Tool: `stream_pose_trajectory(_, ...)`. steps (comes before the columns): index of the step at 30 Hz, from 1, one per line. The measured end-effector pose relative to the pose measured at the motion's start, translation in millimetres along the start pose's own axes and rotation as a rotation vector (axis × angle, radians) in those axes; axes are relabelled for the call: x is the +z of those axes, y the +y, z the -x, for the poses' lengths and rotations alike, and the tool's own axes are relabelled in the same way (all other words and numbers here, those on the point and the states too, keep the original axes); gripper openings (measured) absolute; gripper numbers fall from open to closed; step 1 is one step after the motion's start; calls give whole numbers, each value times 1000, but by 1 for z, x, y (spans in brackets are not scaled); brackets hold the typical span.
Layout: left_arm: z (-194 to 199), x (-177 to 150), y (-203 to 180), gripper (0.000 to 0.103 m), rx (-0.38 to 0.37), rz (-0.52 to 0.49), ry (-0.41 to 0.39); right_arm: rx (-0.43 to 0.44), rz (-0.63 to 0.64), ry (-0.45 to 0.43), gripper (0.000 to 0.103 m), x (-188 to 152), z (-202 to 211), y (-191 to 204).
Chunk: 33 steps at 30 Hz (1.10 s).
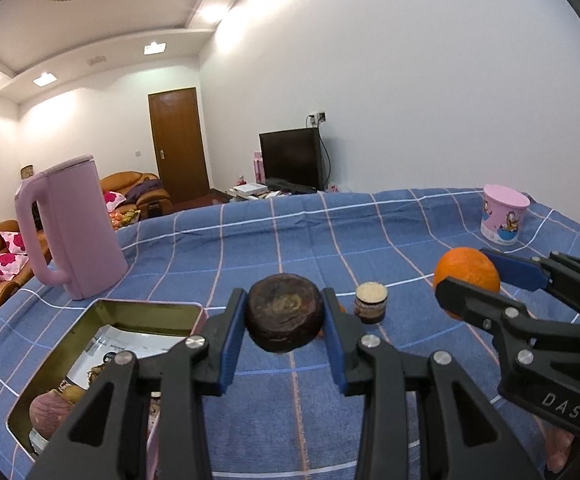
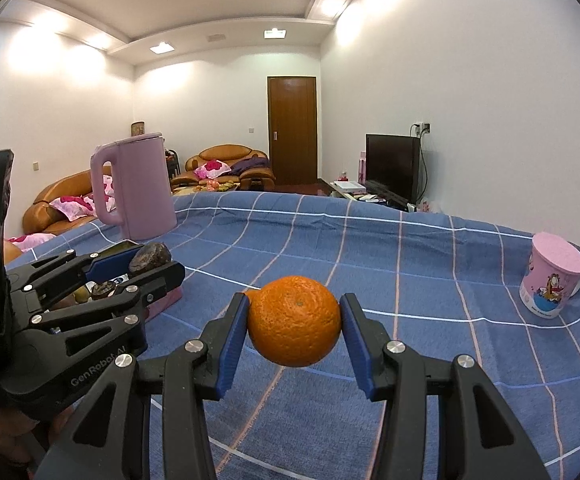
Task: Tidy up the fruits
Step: 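Lift the dark brown fruit with the left tool while the right tool lifts the orange, then carry the dark brown fruit and the large orange over the pink tin with both tools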
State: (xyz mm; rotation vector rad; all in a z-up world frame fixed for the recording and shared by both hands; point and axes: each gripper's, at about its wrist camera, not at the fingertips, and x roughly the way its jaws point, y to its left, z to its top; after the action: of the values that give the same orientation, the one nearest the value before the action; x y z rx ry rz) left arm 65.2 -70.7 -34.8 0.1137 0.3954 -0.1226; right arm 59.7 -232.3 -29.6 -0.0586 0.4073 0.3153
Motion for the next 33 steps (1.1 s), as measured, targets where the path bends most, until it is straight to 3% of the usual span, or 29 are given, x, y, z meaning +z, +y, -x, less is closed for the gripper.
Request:
stream_pose_trajectory(9, 8, 0, 0, 38, 29, 2, -42, 2, 7, -28, 49, 0, 6, 0)
stream_pose_trajectory(22, 7, -2, 7, 38, 21, 21, 0, 15, 35, 1, 49, 2, 0, 9)
stream_pose_trajectory(33, 13, -2, 33, 38, 50, 56, 37, 101, 39, 25, 49, 24, -15, 31)
